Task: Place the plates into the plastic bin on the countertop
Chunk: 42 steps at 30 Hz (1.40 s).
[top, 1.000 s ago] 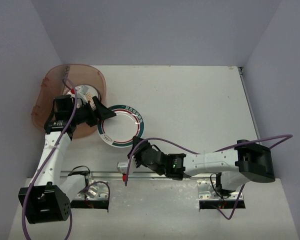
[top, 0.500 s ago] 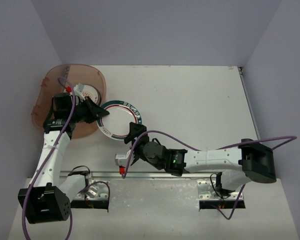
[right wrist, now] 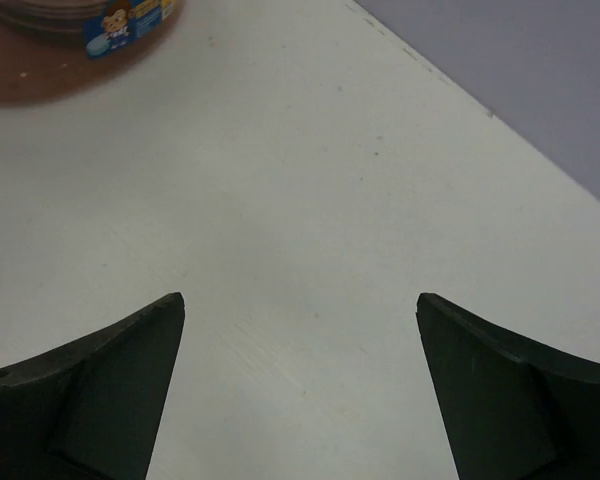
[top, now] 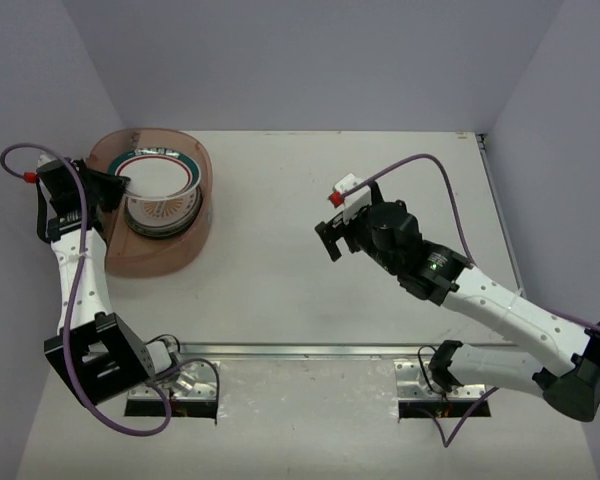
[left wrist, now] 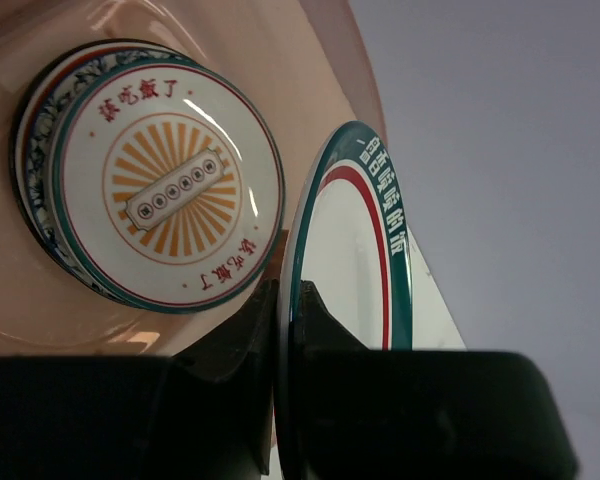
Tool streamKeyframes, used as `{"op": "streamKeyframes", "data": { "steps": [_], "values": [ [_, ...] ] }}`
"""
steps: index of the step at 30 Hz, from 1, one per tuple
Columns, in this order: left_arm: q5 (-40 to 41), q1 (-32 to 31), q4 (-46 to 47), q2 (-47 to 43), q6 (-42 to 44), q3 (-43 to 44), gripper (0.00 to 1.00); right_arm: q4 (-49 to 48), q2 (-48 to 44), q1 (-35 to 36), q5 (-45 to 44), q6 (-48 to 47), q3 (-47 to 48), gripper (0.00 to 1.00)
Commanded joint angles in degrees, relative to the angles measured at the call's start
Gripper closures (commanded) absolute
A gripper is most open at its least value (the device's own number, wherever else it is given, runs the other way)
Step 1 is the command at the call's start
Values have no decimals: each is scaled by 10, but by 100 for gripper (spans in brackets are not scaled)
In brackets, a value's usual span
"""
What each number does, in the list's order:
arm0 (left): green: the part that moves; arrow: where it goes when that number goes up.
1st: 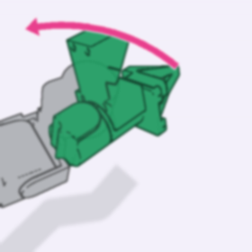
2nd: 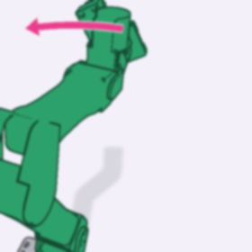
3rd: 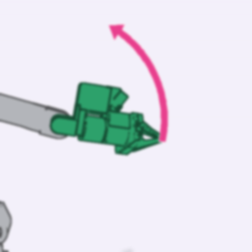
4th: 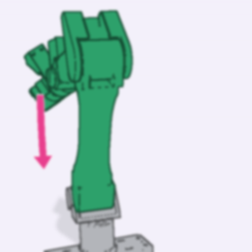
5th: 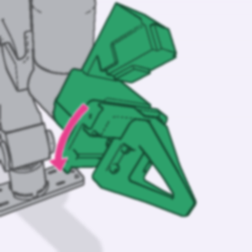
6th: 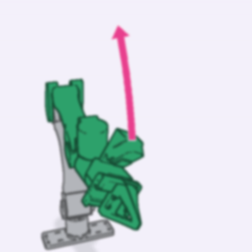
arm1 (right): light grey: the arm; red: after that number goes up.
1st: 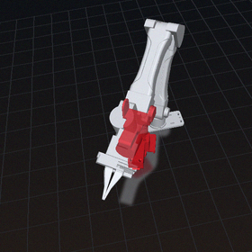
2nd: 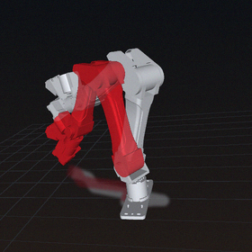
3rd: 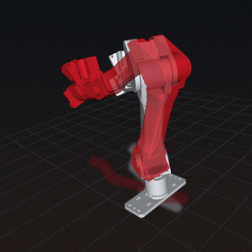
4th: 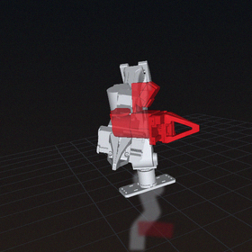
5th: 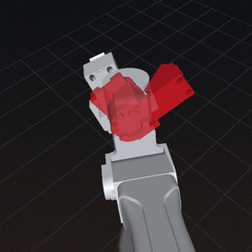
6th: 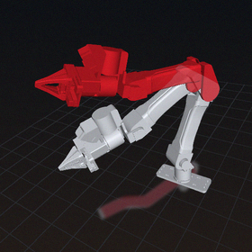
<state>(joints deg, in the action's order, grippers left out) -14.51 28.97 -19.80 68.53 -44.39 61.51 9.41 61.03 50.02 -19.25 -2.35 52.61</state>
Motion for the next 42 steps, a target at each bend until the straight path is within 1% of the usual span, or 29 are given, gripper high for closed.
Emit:
{"op": "streamKeyframes", "data": {
  "steps": [1, 3, 4, 5, 9, 13, 14, 17, 18, 19, 20, 22, 24, 25, 26, 28, 29, 33, 38, 42],
  "values": [
    [98, 0, 140, 36, -78, -13, 100, 19, 5, -39, 27, 275, 30, 1],
    [107, 0, 163, 53, -84, -17, 100, -11, -3, -51, 86, 291, 26, 1],
    [105, 1, 183, 70, -85, -17, 99, -27, -7, -63, 150, 296, 32, 1],
    [97, 2, 207, 84, -89, -18, 98, -31, -7, -67, 178, 291, 39, 1],
    [71, 1, 219, 174, -85, 11, 99, 1, -4, -68, 188, 273, 69, 1],
    [91, -3, 241, 206, -77, 1, 99, 12, -26, -69, 174, 260, 57, 1],
    [99, -4, 243, 208, -74, -2, 98, 15, -29, -69, 175, 260, 57, 1],
    [113, -6, 257, 209, -69, -19, 87, 42, -32, -73, 189, 257, 71, 1],
    [113, -6, 256, 213, -69, -19, 79, 47, -30, -74, 203, 251, 79, 1],
    [112, -6, 250, 217, -68, -16, 67, 52, -27, -75, 215, 246, 85, 1],
    [112, -5, 236, 222, -66, -7, 52, 56, -23, -75, 224, 243, 87, 1],
    [113, -7, 207, 239, -60, 9, 31, 63, -18, -75, 224, 241, 88, 1],
    [122, -11, 167, 244, -56, 18, 20, 63, -16, -75, 219, 241, 84, 1],
    [125, -14, 160, 245, -54, 18, 6, 62, -15, -75, 217, 241, 83, 1],
    [129, -17, 153, 249, -50, 18, 0, 61, -13, -75, 216, 241, 82, 1],
    [144, -28, 110, 273, -31, 53, 0, 60, -10, -75, 213, 241, 82, 1],
    [154, -35, 69, 286, -26, 71, 0, 61, -8, -75, 210, 242, 83, 1],
    [191, -51, -9, 333, -10, 136, 0, 66, -8, -75, 194, 243, 83, 1],
    [238, -61, -61, 336, 0, 173, 0, 69, -18, -75, 164, 240, 74, 1],
    [258, -64, -117, 333, 16, 215, 0, 72, -21, -75, 149, 230, 73, 1]
  ]
}}
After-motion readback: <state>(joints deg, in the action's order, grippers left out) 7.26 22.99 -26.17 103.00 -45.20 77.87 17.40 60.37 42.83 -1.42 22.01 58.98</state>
